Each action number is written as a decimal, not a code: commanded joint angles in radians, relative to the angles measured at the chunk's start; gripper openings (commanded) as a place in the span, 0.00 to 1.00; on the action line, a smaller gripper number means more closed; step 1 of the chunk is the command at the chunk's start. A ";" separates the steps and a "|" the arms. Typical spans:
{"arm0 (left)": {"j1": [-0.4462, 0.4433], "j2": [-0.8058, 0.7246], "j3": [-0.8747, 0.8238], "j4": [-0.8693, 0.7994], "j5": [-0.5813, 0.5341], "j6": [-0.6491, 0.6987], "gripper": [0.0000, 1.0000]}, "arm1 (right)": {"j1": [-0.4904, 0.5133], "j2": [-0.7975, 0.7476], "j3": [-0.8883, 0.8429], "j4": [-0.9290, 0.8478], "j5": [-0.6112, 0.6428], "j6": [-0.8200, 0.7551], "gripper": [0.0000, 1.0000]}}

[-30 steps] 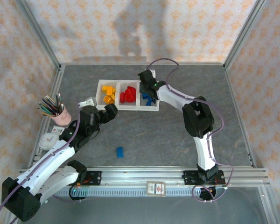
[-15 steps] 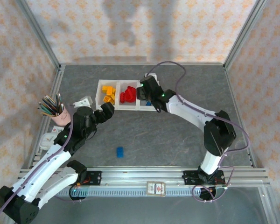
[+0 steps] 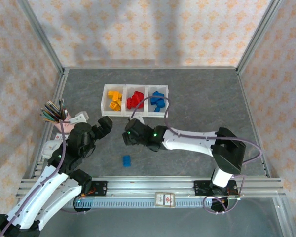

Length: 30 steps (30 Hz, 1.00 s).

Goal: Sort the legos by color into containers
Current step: Pick up the lego from the bottom-center of the table.

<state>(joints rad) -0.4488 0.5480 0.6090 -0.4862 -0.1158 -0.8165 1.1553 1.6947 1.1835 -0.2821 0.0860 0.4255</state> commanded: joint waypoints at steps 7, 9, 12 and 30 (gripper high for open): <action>0.013 -0.077 -0.007 -0.148 -0.076 -0.062 1.00 | 0.150 0.152 0.006 0.032 0.024 0.144 0.83; 0.012 -0.088 -0.009 -0.147 -0.074 -0.070 1.00 | 0.167 0.188 0.017 0.030 0.019 0.154 0.83; 0.013 -0.094 -0.011 -0.147 -0.077 -0.076 1.00 | 0.180 0.230 0.033 0.021 0.017 0.168 0.80; 0.012 -0.062 -0.003 -0.113 -0.057 -0.062 1.00 | 0.187 0.226 0.062 -0.055 0.095 0.179 0.28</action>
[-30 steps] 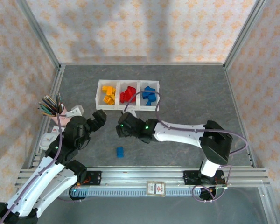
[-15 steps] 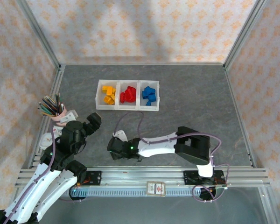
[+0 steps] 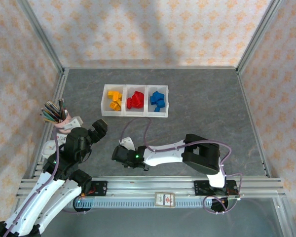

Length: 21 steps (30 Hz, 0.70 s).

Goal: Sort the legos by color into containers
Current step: Pick up the lego from the bottom-center of the table, then place the lego in the container.

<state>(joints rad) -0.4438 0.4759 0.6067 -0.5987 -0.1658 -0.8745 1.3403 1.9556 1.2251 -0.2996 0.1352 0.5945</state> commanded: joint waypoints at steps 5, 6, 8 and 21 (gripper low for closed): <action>0.008 0.045 0.010 0.037 0.019 0.015 0.99 | -0.052 -0.136 0.009 -0.067 0.083 -0.008 0.28; 0.008 0.056 0.015 0.046 0.023 0.022 1.00 | -0.074 -0.159 0.007 -0.078 0.096 -0.017 0.28; 0.008 0.078 0.022 0.067 0.031 0.036 1.00 | -0.134 -0.201 0.002 -0.089 0.109 -0.042 0.28; 0.008 0.245 0.057 0.258 0.081 0.097 1.00 | -0.583 -0.163 0.140 -0.029 0.107 -0.227 0.31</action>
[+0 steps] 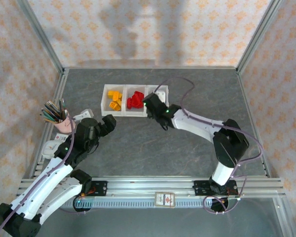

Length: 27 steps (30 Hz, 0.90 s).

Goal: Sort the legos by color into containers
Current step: Place the lego in the container.

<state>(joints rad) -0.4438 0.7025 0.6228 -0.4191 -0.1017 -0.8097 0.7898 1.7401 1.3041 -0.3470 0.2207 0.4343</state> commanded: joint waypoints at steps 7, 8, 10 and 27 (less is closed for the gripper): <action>0.009 0.079 0.054 0.121 0.022 0.050 1.00 | -0.133 0.231 0.206 0.016 -0.015 -0.112 0.31; 0.008 0.083 0.057 0.123 0.020 0.052 1.00 | -0.139 0.247 0.219 0.017 -0.017 -0.117 0.31; 0.008 0.086 0.056 0.126 0.013 0.054 1.00 | -0.145 0.262 0.227 0.035 -0.015 -0.123 0.32; 0.047 0.147 0.015 0.305 -0.297 0.201 1.00 | -0.192 -0.235 -0.064 0.189 0.138 -0.123 0.99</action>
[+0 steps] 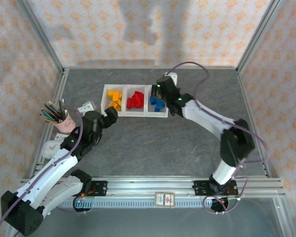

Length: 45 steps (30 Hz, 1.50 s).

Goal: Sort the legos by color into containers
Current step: Place the lego in the container, then reset both arms

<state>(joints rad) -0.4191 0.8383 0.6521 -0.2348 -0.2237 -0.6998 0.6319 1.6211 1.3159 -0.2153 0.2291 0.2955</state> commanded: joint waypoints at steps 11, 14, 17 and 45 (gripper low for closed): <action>0.315 0.215 -0.284 0.798 -0.219 0.546 1.00 | -0.476 -0.310 -0.725 0.535 0.399 -0.075 1.00; 0.318 0.265 -0.396 1.053 -0.168 0.624 1.00 | -0.492 -0.282 -0.874 0.843 0.349 -0.192 1.00; 0.327 0.353 -0.481 1.311 -0.095 0.680 1.00 | -0.507 -0.265 -0.992 1.111 0.214 -0.274 1.00; 0.385 0.700 -0.457 1.599 -0.030 0.652 1.00 | -0.586 -0.104 -1.086 1.449 -0.178 -0.329 1.00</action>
